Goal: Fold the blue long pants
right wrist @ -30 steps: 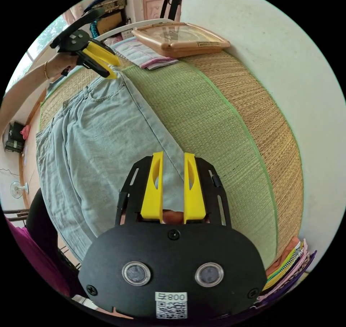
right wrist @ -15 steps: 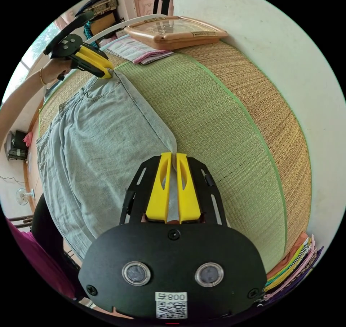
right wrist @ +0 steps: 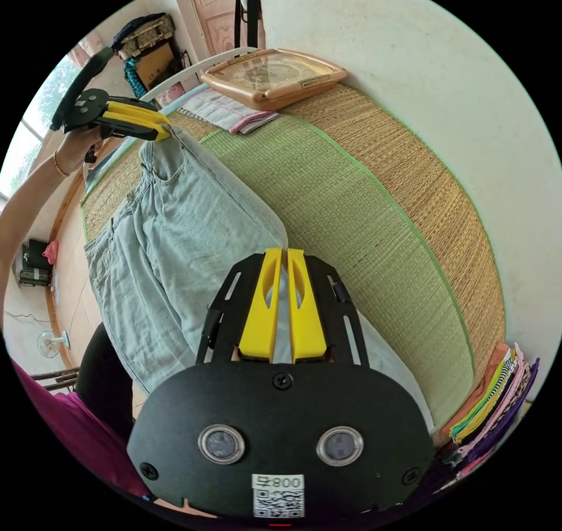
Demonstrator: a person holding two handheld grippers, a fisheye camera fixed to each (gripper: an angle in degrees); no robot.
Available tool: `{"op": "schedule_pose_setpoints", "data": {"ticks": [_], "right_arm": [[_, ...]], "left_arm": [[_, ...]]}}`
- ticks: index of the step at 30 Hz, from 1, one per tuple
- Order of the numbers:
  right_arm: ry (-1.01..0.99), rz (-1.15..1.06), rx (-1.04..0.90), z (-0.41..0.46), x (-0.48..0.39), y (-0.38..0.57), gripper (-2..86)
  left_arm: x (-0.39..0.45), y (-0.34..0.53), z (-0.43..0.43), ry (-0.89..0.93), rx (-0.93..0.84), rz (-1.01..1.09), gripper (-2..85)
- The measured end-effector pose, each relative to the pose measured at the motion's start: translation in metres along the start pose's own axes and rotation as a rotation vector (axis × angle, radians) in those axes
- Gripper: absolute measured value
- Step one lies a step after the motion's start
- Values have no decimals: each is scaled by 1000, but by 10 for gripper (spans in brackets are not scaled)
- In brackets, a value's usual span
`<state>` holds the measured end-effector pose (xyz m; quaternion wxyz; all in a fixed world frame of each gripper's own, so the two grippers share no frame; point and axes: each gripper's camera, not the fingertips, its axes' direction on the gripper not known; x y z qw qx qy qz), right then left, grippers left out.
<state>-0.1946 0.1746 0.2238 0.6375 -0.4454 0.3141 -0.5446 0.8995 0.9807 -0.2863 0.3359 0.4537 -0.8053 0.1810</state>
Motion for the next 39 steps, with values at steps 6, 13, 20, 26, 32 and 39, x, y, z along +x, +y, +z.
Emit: {"op": "schedule_pose_setpoints", "data": {"ticks": [6,13,20,26,32,39], "right_arm": [[4,20,35,-60,-15,40,15],[-49,72,74,-116,-42,104,15],[-82,79,108,-167,-79,158,17],[-101,39,112,-190,-122,192,17],[-125,12,92,-193,-161,221,17],[-172,10,52,-184,-190,243,16]], "left_arm": [[18,44,-59,-37,37,-20,45],[44,115,-120,-49,58,-29,33],[67,187,-162,-54,73,-44,28],[80,253,-182,-38,52,-73,26],[93,311,-184,-10,11,-94,25],[112,368,-182,6,-44,-90,24]]}}
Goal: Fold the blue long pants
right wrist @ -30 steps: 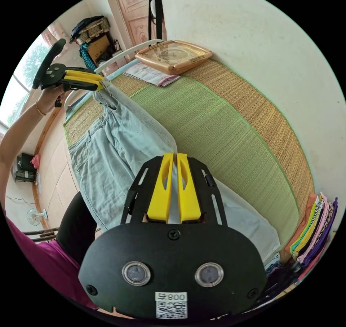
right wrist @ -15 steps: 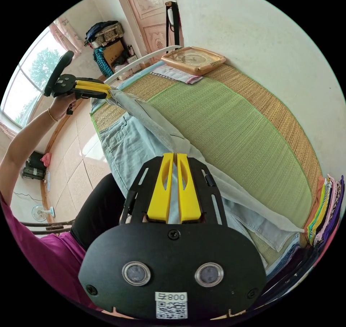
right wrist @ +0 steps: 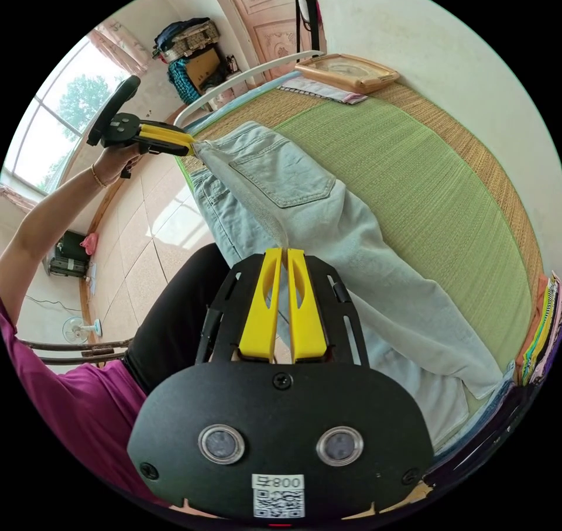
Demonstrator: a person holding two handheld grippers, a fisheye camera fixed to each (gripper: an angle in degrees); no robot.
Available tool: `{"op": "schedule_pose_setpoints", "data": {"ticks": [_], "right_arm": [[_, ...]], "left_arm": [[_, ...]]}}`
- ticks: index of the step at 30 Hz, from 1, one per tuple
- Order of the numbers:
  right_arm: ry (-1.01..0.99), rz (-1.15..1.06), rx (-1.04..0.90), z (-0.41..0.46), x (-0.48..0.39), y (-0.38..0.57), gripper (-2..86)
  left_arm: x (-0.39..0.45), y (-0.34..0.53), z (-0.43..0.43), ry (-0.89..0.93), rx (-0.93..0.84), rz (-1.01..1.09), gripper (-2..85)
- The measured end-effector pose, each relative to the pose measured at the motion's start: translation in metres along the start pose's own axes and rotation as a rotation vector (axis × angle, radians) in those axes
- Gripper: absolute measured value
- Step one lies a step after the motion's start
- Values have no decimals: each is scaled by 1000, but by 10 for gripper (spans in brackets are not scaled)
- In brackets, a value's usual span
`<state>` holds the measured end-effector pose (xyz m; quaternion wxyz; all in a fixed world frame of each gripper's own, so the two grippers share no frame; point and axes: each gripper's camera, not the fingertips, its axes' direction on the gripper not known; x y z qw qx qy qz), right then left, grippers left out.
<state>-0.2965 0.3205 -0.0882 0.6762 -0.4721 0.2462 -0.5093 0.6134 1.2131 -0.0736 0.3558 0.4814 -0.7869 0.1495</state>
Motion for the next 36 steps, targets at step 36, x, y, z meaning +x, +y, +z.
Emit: {"op": "schedule_pose_setpoints", "data": {"ticks": [36], "right_arm": [[-117,-7,-156,78,-92,17,27]], "left_arm": [[61,178,28,-30,-126,60,29]]}}
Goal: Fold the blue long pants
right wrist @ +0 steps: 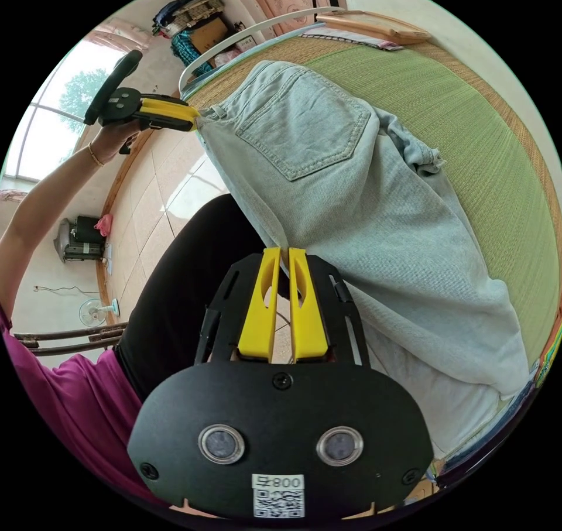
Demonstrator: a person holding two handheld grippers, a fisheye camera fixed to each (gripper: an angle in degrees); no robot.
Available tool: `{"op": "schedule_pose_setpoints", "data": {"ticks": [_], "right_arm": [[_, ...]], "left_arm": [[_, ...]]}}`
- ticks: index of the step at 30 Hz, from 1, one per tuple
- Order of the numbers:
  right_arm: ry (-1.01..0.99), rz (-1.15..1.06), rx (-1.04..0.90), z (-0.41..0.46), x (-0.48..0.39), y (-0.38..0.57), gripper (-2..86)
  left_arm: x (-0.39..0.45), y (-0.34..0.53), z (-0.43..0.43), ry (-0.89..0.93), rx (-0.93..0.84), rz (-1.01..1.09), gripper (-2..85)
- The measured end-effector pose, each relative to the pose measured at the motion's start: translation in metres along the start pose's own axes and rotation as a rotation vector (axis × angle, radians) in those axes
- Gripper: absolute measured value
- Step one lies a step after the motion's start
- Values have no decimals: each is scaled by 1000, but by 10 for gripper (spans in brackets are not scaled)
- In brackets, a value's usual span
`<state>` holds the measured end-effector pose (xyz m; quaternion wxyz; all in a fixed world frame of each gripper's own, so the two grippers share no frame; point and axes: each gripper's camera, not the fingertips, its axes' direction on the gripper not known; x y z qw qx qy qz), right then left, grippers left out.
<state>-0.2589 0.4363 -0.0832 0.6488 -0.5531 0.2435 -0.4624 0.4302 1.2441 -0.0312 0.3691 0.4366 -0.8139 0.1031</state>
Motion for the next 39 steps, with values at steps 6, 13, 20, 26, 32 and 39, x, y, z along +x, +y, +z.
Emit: {"op": "schedule_pose_setpoints", "data": {"ticks": [6,13,20,26,32,39], "right_arm": [[0,13,-13,10,-8,-4,29],[8,-3,-7,8,-20,-8,29],[-17,12,-19,21,-20,-13,30],[-33,22,-16,33,-15,-10,33],[-55,33,5,39,-10,-1,39],[-86,56,16,45,1,7,47]], "left_arm": [[8,24,8,7,9,-12,32],[13,51,5,-9,50,-27,28],[15,73,25,2,37,-62,39],[16,100,33,33,35,-94,59],[6,154,29,170,156,-242,62],[17,172,46,400,298,-365,55]]}}
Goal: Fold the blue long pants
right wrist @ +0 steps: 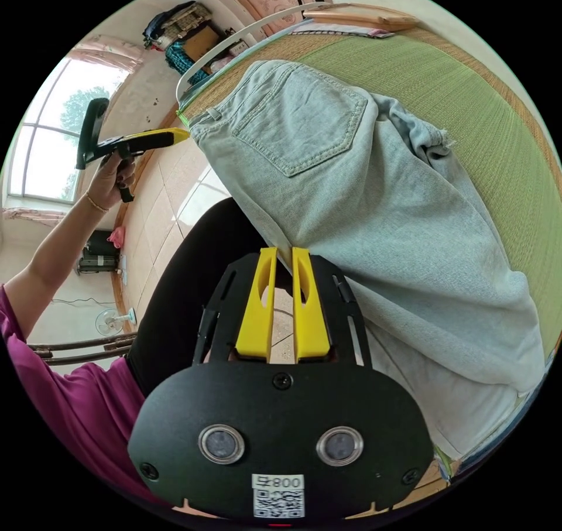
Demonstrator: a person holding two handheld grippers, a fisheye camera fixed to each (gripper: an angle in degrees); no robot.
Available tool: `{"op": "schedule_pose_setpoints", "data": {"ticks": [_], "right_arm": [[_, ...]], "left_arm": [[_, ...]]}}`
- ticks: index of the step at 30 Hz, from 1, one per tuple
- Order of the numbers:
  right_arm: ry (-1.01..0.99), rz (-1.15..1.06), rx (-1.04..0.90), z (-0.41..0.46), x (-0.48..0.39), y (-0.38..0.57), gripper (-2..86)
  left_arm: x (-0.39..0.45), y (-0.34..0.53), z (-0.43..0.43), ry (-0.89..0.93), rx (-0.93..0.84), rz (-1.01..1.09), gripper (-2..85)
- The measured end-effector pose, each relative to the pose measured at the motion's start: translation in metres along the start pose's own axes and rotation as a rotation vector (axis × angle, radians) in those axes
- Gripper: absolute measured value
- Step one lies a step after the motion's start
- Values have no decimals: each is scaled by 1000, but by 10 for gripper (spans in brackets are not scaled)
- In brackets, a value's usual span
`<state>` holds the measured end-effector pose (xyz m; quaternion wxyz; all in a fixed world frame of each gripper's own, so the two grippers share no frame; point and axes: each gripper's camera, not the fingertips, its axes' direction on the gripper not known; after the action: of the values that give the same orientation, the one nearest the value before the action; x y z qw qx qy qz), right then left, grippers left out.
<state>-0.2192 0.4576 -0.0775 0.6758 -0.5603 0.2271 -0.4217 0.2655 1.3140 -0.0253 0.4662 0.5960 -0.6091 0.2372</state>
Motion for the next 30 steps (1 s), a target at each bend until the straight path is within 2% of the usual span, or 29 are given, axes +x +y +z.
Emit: {"op": "schedule_pose_setpoints", "data": {"ticks": [3,7,11,17,22,30], "right_arm": [[-15,0,-11,1,5,3,50],[-49,7,-3,0,14,16,39],[-107,17,13,-8,29,38,14],[-73,85,91,-29,64,66,3],[-84,176,63,-10,97,84,1],[-76,235,258,-57,147,90,6]], "left_arm": [[-3,-4,16,62,19,-61,38],[-5,-3,45,27,-66,-88,21],[0,0,50,37,-50,-103,12],[34,-1,52,39,-9,-80,4],[64,-8,74,39,-43,-88,3],[136,-44,88,151,-10,19,6]]}}
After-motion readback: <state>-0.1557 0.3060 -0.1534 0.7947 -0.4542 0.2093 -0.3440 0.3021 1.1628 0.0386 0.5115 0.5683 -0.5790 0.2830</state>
